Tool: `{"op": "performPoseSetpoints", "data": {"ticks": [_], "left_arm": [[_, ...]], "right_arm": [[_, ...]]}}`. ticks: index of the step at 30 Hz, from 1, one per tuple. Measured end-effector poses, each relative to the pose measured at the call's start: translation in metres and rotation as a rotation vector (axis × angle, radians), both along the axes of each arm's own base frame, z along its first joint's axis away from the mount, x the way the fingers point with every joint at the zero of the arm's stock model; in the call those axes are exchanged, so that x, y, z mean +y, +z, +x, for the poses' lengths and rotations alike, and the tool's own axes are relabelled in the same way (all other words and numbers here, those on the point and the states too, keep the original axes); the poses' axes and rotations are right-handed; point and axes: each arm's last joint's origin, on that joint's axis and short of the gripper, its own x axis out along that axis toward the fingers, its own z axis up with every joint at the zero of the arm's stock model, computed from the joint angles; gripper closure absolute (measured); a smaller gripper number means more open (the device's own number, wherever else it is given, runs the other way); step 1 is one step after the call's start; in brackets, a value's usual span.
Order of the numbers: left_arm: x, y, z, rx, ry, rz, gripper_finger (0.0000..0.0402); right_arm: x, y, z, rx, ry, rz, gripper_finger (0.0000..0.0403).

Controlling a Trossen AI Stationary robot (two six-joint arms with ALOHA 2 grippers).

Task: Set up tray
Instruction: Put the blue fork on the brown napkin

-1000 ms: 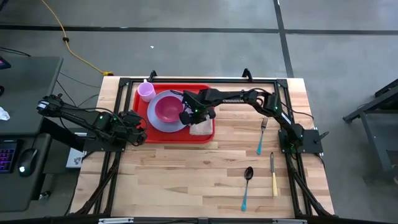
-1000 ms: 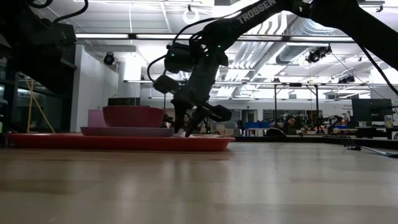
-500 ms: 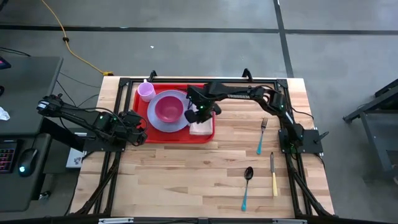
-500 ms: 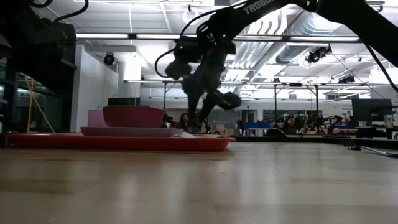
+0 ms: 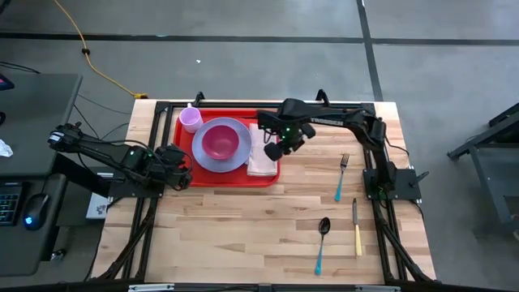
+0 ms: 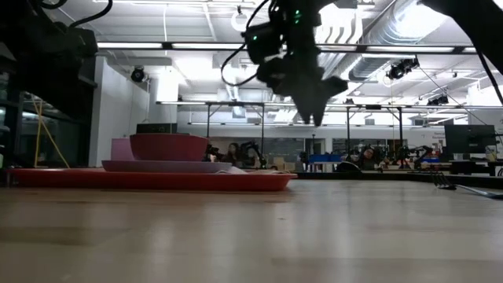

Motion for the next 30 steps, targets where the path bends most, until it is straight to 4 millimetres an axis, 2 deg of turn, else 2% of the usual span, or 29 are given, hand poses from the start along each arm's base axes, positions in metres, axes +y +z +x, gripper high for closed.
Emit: {"op": "performPoseSetpoints", "data": {"ticks": [6,15,24,30], "left_arm": [[0.0,0.0,0.0,-0.009,0.02,-0.018,0.0174],[0.0,0.0,0.0,-0.017,0.038,-0.031,0.0174],[0.0,0.0,0.0,-0.017,0.039,-0.029,0.0174],[0.0,0.0,0.0,-0.017,0.04,-0.025,0.0174]], "right_arm": [[0.012,0.025,-0.018,0.043,0.002,-0.042,0.0308],[0.04,0.062,-0.034,-0.06,-0.005,-0.086,0.0306],[0.078,0.084,-0.044,-0.124,0.073,-0.162,0.0306],[0.094,0.096,-0.053,-0.16,0.103,-0.222,0.0306]]}}
